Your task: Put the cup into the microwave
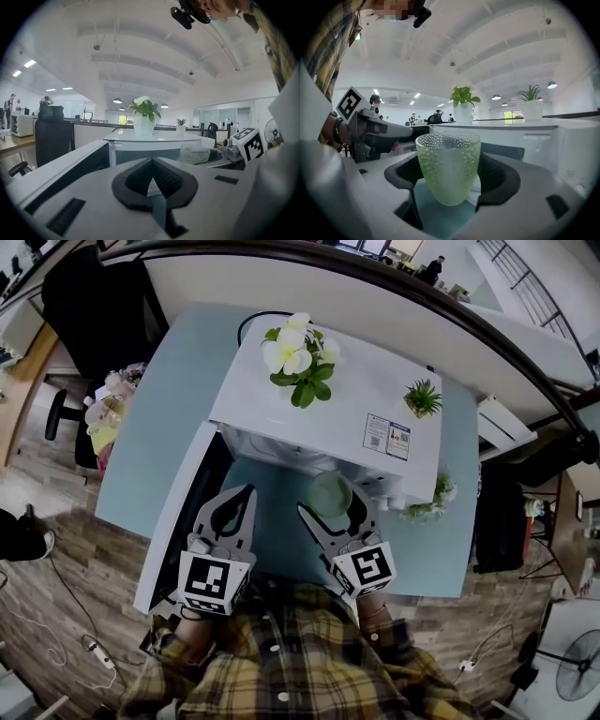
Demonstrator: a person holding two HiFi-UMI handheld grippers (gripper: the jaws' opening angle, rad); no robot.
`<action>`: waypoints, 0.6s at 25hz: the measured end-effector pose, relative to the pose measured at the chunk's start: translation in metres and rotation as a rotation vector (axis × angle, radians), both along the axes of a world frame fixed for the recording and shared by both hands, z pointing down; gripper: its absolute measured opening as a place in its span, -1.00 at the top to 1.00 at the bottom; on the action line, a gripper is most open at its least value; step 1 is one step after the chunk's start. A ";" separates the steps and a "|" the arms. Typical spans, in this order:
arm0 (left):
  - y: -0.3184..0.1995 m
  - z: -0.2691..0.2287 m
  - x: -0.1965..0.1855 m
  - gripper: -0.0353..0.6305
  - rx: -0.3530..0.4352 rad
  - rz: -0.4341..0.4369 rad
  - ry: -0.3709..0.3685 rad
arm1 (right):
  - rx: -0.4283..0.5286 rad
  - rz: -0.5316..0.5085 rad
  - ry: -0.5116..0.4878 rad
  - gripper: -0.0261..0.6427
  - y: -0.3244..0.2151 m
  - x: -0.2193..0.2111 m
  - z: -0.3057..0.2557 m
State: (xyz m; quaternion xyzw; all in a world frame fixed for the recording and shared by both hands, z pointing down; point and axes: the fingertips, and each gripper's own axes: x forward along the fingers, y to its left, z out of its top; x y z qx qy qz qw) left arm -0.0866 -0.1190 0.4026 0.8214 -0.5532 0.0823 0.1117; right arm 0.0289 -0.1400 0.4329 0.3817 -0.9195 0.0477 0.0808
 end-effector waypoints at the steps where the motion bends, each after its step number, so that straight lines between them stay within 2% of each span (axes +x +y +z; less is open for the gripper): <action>1: 0.001 0.001 0.000 0.93 -0.003 -0.001 0.002 | -0.002 -0.003 0.002 -0.18 0.000 -0.001 0.002; 15: 0.013 0.022 0.003 0.93 -0.038 0.009 0.013 | -0.007 0.006 0.048 -0.18 -0.011 -0.014 0.040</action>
